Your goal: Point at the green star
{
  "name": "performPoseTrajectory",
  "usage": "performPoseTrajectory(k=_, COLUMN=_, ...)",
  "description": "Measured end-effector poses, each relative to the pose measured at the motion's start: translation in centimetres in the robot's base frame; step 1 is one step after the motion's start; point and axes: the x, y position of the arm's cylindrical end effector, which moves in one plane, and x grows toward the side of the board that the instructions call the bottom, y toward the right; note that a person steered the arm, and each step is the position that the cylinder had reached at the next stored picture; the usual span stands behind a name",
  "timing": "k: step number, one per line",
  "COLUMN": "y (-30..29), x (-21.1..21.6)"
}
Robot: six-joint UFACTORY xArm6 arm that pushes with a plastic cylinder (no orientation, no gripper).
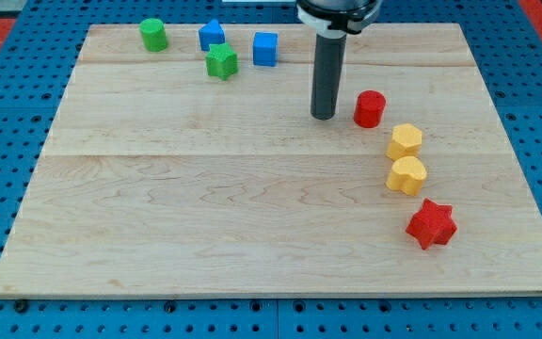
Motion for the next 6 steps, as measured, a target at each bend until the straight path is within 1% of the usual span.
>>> performPoseTrajectory(k=1, y=3.5, x=1.2)
performPoseTrajectory(k=2, y=4.7, x=1.0)
performPoseTrajectory(k=3, y=2.8, x=0.0)
performPoseTrajectory(k=4, y=-0.9, x=0.3)
performPoseTrajectory(k=5, y=-12.9, x=0.4)
performPoseTrajectory(k=6, y=-22.3, x=-3.8)
